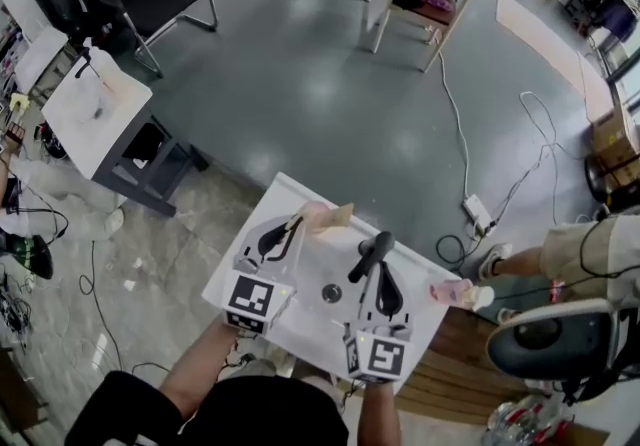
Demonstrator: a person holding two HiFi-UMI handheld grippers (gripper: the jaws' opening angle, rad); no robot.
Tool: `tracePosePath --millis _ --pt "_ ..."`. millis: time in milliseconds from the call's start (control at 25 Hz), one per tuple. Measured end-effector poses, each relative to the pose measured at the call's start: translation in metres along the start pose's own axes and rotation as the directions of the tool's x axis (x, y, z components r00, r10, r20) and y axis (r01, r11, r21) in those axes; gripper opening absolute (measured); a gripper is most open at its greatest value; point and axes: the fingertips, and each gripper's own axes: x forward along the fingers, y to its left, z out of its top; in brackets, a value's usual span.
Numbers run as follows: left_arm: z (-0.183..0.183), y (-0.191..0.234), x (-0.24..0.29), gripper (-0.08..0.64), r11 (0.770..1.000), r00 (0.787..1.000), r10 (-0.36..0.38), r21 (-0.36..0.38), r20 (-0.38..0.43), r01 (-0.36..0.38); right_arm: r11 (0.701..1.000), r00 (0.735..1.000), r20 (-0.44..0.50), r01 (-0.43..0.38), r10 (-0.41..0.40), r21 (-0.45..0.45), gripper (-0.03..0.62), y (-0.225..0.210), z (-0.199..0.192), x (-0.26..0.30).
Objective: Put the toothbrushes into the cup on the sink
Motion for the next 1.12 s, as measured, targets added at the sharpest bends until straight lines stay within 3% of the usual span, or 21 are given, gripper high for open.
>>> tracePosePath --millis 360,1120 --pt "-0.033 0.009 0.029 0.006 0.999 0.998 0.032 -0.028 -0.063 -0.034 1.000 0.999 -0.031 -0.022 0.022 0.011 -0.002 -0.008 -0.013 0.016" --pt "-0.082 0.025 0.065 0.006 0.996 0.991 0.069 -0.041 -0.119 -0.074 0.999 0.998 -0.064 -0.024 0.027 0.033 -0.002 -0.021 -0.037 0.030"
